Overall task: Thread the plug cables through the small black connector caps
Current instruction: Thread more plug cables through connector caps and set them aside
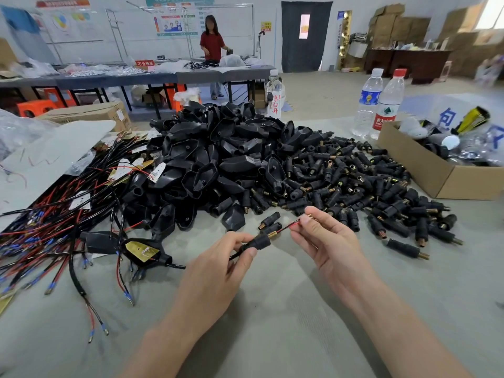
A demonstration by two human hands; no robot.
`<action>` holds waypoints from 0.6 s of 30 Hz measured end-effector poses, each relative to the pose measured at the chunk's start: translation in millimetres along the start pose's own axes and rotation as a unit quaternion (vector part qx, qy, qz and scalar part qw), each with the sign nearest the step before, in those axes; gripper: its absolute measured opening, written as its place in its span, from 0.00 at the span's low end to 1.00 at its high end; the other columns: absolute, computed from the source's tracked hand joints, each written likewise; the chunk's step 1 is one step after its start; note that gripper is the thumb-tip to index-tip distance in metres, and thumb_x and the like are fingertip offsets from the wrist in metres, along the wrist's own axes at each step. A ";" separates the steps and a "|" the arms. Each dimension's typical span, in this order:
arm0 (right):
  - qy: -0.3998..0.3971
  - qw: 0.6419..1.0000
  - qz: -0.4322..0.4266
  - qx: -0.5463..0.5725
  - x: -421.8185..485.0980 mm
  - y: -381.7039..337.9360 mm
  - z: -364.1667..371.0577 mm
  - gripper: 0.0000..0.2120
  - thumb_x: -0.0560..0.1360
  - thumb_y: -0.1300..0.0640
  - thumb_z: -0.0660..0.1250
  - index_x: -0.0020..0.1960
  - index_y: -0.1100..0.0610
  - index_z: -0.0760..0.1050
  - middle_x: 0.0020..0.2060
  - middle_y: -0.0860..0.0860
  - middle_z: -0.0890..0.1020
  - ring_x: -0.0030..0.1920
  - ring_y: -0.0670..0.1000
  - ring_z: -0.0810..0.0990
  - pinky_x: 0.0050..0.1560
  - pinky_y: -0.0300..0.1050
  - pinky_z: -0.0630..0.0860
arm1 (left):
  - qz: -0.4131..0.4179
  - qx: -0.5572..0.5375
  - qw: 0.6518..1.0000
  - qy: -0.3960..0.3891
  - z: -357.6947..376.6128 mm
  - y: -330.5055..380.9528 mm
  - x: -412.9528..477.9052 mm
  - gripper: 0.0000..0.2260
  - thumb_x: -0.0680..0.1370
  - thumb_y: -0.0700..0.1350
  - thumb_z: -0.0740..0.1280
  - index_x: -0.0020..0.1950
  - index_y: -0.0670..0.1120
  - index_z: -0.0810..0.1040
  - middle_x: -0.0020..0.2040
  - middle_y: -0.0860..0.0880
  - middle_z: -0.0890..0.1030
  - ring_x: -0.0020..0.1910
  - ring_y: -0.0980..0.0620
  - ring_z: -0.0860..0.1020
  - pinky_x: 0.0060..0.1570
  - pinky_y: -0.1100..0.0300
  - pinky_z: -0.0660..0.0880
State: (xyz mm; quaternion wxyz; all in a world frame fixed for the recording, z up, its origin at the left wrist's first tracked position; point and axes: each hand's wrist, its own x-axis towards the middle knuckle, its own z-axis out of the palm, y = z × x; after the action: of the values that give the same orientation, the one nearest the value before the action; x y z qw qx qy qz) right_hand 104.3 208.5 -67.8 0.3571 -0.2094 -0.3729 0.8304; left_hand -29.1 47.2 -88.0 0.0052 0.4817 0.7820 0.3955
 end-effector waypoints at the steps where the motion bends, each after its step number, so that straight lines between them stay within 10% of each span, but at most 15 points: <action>1: 0.000 1.000 0.000 -0.001 0.1 -0.1 0.1 0.17 0.67 0.64 0.73 0.56 0.62 0.79 0.40 0.58 0.85 0.41 0.52 0.86 0.43 0.40 0.82 | 0.001 -0.001 1.000 0.002 -0.1 0.2 0.1 0.07 0.79 0.60 0.60 0.57 0.65 0.70 0.51 0.69 0.76 0.41 0.62 0.78 0.39 0.67 0.69; 18: -0.018 1.000 -0.014 -0.020 -0.6 5.1 -0.4 0.18 0.68 0.64 0.73 0.57 0.63 0.79 0.43 0.61 0.85 0.45 0.54 0.86 0.47 0.42 0.83 | 0.009 -0.005 0.997 0.075 -7.1 -2.4 3.9 0.14 0.76 0.65 0.55 0.56 0.64 0.73 0.46 0.67 0.78 0.54 0.66 0.74 0.46 0.72 0.69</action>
State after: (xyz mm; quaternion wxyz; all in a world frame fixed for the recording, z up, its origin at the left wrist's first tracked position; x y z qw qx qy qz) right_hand 102.7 205.8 -71.9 0.3576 -0.1960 -0.3984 0.8216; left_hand -35.7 45.2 -83.2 -0.0547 0.4576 0.7740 0.4343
